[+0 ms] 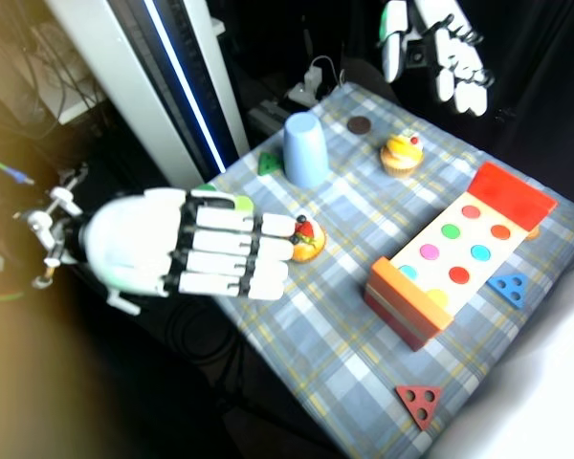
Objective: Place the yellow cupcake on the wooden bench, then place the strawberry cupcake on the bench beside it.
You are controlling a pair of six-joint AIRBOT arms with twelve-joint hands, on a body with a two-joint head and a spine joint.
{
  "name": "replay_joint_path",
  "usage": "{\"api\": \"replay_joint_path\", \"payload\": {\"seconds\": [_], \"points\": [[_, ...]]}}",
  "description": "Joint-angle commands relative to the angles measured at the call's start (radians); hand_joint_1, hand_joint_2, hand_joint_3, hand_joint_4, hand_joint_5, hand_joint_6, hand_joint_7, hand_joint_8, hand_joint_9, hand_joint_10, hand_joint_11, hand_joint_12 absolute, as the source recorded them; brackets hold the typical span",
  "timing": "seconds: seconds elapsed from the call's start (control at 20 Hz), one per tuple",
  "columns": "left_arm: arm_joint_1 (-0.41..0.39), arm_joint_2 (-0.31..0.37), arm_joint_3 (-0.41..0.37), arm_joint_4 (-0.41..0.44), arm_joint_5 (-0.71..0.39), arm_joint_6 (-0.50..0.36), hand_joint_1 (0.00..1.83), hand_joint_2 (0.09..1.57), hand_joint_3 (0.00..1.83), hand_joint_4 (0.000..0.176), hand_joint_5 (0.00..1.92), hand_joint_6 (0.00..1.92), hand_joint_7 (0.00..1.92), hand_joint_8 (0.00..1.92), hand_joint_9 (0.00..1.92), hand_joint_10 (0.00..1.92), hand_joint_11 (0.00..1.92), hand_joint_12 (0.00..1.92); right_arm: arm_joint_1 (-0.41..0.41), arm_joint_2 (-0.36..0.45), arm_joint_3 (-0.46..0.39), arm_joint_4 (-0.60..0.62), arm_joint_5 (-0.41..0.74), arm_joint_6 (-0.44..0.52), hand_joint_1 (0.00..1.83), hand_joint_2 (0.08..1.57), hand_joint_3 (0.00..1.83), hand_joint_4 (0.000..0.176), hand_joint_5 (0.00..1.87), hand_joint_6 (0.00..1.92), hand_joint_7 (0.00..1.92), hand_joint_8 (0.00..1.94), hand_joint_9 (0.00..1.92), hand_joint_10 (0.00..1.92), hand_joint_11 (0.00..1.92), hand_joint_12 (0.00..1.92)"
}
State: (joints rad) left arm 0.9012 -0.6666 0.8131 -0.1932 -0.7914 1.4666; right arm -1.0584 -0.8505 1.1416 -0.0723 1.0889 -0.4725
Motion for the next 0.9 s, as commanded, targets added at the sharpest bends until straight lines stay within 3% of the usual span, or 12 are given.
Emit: {"api": "replay_joint_path", "payload": {"seconds": [0.0,0.2,0.3,0.45,0.55,0.7,0.85], "points": [[-0.011,0.005,0.000,-0.003,-0.107,-0.003,0.61,0.91,0.01,0.176,0.21,0.01,0.33,0.00,0.30,0.02,0.00,0.52,0.007,0.005,0.008,0.031,0.100,0.004,0.54,1.20,0.01,0.000,0.32,0.00,0.42,0.00,0.42,0.00,0.22,0.50],[-0.011,0.009,0.000,-0.002,-0.098,-0.003,0.53,0.96,0.01,0.176,0.25,0.01,0.31,0.00,0.29,0.00,0.00,0.47,0.006,0.005,0.009,0.031,0.095,0.004,0.53,1.20,0.00,0.000,0.34,0.00,0.42,0.00,0.43,0.01,0.26,0.51],[-0.011,0.009,0.005,0.004,-0.067,0.011,0.61,0.91,0.00,0.176,0.23,0.00,0.32,0.00,0.30,0.00,0.00,0.49,0.006,0.005,0.009,0.031,0.095,0.004,0.50,1.21,0.01,0.000,0.34,0.00,0.43,0.00,0.43,0.01,0.25,0.51],[-0.040,-0.001,0.003,-0.054,0.026,0.187,0.63,0.84,0.00,0.176,0.21,0.00,0.28,0.00,0.26,0.00,0.00,0.56,0.007,0.004,0.009,0.031,0.095,0.004,0.51,1.21,0.00,0.000,0.34,0.00,0.42,0.00,0.41,0.00,0.22,0.49],[-0.070,-0.021,0.006,-0.119,0.099,0.349,0.69,0.81,0.00,0.176,0.17,0.00,0.21,0.00,0.19,0.00,0.00,0.37,0.007,0.005,0.009,0.031,0.096,0.004,0.52,1.22,0.00,0.000,0.33,0.00,0.41,0.00,0.40,0.00,0.23,0.46],[-0.101,-0.058,0.027,-0.209,0.170,0.530,0.81,0.75,0.00,0.176,0.24,0.00,0.22,0.00,0.25,0.00,0.00,0.60,0.007,0.006,0.009,0.028,0.097,0.004,0.56,1.22,0.00,0.000,0.32,0.00,0.41,0.00,0.40,0.00,0.26,0.39],[-0.120,-0.090,0.054,-0.250,0.217,0.593,0.81,0.80,0.00,0.176,0.16,0.00,0.18,0.00,0.19,0.00,0.00,0.37,0.007,0.006,0.009,0.028,0.098,0.004,0.56,1.21,0.00,0.000,0.33,0.01,0.43,0.00,0.42,0.00,0.31,0.33]]}}
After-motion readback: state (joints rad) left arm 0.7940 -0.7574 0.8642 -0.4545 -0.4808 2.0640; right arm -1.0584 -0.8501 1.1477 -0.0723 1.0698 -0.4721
